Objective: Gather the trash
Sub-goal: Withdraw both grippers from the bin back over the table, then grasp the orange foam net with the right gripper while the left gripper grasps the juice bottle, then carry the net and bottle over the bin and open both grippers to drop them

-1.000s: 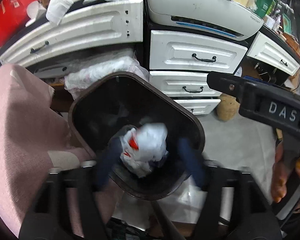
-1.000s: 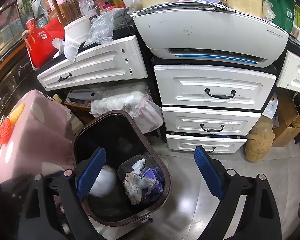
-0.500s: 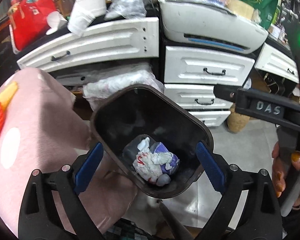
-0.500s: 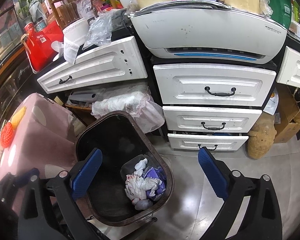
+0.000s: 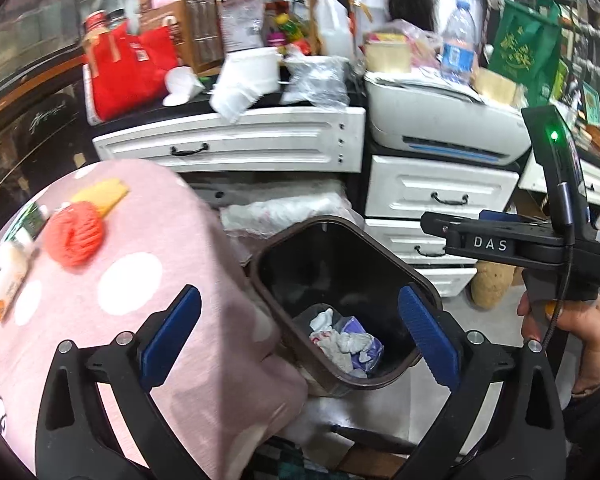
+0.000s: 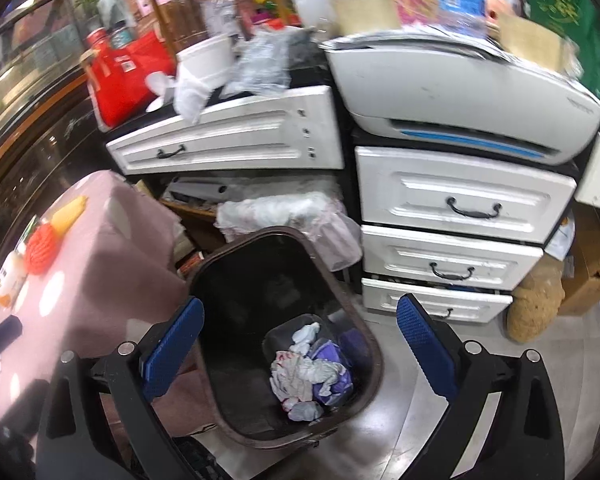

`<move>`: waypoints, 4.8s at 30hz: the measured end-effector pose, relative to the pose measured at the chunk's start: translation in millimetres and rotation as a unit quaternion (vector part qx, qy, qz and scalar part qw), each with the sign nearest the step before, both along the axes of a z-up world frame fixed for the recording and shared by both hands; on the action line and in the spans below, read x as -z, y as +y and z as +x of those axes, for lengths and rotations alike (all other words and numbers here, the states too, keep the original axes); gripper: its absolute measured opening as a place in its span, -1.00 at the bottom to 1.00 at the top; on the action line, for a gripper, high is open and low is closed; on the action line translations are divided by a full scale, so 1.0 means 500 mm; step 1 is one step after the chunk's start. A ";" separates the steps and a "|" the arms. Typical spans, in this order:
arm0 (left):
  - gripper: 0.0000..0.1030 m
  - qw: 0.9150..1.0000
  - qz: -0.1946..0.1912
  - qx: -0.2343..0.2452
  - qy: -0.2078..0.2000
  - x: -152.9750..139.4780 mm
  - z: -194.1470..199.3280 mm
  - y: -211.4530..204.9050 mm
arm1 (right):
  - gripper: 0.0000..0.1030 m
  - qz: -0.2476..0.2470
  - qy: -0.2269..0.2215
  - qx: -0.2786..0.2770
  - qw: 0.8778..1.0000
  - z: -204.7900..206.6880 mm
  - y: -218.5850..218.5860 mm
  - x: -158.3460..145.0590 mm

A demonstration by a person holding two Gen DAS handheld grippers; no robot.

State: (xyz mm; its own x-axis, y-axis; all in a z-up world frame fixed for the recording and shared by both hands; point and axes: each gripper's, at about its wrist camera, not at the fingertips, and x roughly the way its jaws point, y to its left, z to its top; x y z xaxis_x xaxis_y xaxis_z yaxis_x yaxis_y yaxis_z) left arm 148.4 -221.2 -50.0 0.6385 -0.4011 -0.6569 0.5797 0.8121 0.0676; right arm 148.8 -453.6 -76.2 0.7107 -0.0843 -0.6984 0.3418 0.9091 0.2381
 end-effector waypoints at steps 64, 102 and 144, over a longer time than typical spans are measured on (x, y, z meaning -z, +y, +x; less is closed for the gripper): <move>0.21 0.974 0.120 -0.187 0.033 0.003 0.410 0.559 | -0.33 -0.067 0.011 -0.379 0.923 0.386 0.588 -0.088; 0.19 0.983 -0.089 -0.158 -0.025 -0.079 0.081 0.394 | -0.33 -0.033 -0.028 -0.278 0.960 0.125 0.337 -0.102; 0.19 0.993 -0.027 0.045 0.107 0.110 0.073 -0.107 | 0.54 0.015 0.077 0.013 0.997 0.016 -0.028 0.111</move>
State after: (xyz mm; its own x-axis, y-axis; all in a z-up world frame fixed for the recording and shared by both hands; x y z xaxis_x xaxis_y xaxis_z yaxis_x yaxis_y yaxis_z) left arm 184.8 -274.8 -105.2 0.4470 -0.4879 -0.7498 0.6466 0.7554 -0.1060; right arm 156.6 -467.7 -131.5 0.5926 -0.0783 -0.8017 0.3993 0.8930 0.2078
